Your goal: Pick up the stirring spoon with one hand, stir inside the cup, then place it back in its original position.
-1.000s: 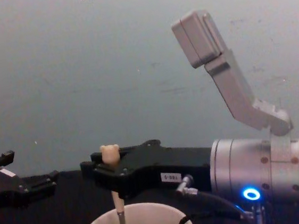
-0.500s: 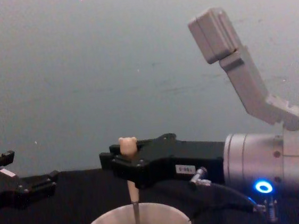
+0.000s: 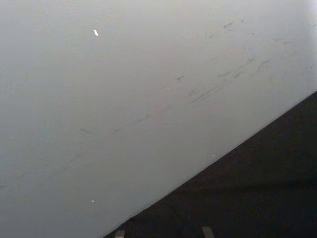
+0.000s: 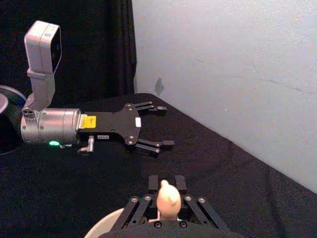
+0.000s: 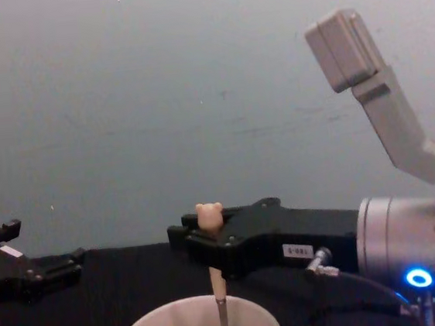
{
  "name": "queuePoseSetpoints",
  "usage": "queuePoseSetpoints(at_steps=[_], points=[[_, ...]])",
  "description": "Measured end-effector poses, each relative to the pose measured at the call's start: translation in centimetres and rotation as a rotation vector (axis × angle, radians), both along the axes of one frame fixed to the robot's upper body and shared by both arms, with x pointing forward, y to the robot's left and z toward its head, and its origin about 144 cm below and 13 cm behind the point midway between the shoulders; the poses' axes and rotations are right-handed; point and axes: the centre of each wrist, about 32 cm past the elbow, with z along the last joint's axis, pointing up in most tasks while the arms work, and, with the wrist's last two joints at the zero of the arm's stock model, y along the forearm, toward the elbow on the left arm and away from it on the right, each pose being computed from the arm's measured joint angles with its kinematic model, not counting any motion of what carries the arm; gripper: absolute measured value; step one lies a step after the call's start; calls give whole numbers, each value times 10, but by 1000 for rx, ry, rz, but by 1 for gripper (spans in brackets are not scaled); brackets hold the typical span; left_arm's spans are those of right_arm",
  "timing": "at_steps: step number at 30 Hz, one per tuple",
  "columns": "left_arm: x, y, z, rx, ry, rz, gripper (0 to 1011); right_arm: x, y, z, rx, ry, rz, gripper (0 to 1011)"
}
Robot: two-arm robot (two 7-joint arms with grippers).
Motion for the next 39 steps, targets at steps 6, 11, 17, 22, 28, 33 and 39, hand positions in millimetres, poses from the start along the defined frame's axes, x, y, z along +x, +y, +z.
queuePoseSetpoints(at_steps=[6,11,17,22,28,33,39], points=[[0,0,0,0,0,0,1001,-6,-2,0,3,7,9,208],[0,0,0,0,0,0,1001,-11,2,0,5,16,37,208],[0,0,0,0,0,0,1001,-14,9,-2,9,26,68,208],[0,0,0,0,0,0,1001,-14,15,-1,11,28,86,208],[0,0,0,0,0,0,1001,-10,21,-1,17,25,97,208],[0,0,0,0,0,0,1001,-3,28,0,23,12,103,208],[0,0,0,0,0,0,1001,3,32,0,24,6,100,208]])
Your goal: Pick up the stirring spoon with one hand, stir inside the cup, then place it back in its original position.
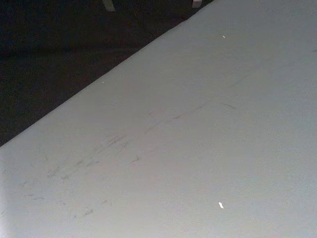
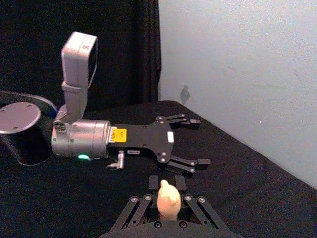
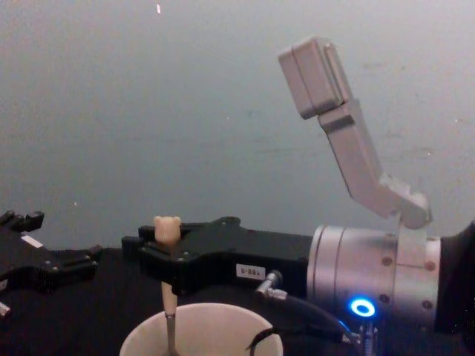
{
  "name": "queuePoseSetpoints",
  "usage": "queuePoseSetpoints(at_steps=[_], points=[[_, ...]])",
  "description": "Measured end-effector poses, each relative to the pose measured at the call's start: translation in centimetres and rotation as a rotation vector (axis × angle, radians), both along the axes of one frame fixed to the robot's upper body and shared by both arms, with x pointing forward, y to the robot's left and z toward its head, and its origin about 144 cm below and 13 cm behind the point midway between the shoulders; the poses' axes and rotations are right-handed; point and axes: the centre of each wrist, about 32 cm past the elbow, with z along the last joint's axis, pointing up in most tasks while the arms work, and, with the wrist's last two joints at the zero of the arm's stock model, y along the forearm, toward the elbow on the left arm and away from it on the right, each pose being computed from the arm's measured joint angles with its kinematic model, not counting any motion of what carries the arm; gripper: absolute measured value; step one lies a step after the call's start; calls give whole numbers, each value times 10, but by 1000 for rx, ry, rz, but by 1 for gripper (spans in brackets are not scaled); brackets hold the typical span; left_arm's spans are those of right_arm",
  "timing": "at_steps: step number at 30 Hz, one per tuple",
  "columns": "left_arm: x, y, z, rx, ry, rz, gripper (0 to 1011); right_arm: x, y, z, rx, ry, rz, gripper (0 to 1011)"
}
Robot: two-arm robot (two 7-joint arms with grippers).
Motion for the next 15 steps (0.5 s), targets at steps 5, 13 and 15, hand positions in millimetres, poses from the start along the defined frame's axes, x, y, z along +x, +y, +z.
queuePoseSetpoints(at_steps=[5,13,15], points=[[0,0,0,0,0,0,1001,6,2,0,-6,-6,-14,209],[0,0,0,0,0,0,1001,11,-4,-1,-10,-9,-52,208],[0,0,0,0,0,0,1001,12,-5,-1,-11,-10,-58,208]])
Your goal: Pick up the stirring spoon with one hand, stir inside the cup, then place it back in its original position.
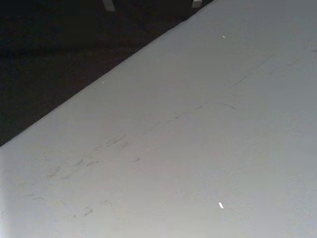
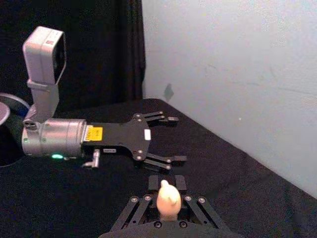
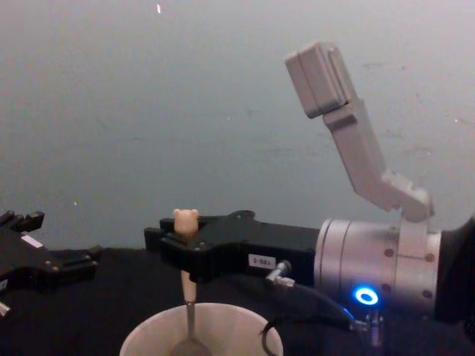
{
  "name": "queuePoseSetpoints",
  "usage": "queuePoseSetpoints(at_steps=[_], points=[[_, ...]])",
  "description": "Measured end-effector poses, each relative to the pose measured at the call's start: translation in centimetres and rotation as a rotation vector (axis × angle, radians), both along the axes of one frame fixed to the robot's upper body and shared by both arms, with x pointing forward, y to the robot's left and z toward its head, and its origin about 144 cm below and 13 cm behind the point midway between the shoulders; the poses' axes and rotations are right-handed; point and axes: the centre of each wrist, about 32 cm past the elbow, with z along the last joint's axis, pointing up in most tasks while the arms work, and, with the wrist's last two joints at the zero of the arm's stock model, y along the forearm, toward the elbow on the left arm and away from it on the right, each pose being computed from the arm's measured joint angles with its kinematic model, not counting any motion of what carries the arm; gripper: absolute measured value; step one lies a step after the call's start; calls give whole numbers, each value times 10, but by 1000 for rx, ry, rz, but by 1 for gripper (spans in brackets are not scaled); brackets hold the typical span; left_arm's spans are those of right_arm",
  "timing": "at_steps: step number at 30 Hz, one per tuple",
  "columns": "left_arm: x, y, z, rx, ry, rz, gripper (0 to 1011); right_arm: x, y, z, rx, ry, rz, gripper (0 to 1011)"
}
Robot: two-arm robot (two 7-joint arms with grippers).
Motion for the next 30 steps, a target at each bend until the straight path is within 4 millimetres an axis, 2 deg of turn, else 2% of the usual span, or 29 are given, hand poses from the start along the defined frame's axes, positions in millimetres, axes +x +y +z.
queuePoseSetpoints(at_steps=[20,30], points=[[0,0,0,0,0,0,1001,-4,-11,-1,0,7,-26,208],[0,0,0,0,0,0,1001,-4,-15,12,40,-21,-27,208]])
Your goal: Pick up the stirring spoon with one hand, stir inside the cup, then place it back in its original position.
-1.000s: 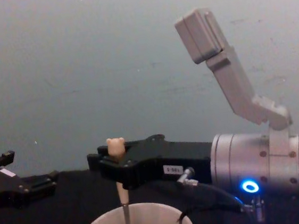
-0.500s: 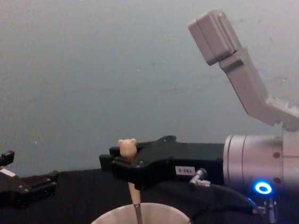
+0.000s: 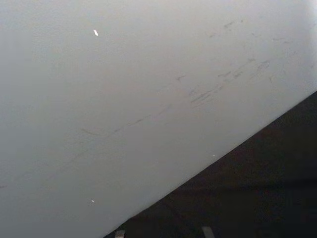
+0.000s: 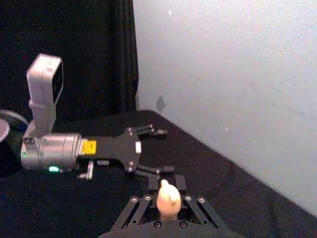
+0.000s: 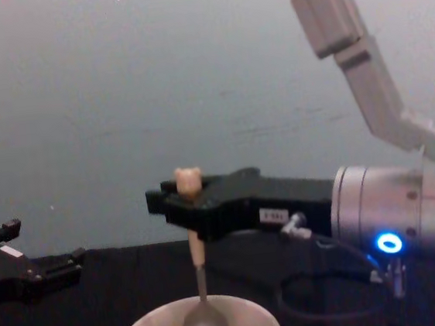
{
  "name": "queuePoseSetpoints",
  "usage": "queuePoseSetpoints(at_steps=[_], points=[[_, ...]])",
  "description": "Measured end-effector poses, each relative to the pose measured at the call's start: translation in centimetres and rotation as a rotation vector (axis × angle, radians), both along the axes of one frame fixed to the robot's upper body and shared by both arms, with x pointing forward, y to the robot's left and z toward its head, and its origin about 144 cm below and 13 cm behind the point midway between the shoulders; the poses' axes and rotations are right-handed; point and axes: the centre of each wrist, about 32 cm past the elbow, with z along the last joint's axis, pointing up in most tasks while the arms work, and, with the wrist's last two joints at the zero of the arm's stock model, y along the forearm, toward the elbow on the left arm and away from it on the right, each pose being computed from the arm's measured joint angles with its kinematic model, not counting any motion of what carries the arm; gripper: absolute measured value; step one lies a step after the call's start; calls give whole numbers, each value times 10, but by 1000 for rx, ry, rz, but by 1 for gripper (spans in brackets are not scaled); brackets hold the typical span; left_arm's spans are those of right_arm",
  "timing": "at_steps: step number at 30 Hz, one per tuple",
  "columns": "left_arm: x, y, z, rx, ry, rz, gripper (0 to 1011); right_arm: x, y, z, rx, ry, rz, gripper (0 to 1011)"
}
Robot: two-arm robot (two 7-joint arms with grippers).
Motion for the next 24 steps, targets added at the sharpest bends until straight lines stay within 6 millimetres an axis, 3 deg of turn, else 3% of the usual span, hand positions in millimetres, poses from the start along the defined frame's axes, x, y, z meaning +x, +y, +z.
queuePoseSetpoints(at_steps=[13,24], points=[[0,0,0,0,0,0,1001,4,-9,42,70,-109,8,208],[0,0,0,0,0,0,1001,2,-25,64,102,-171,-46,208]])
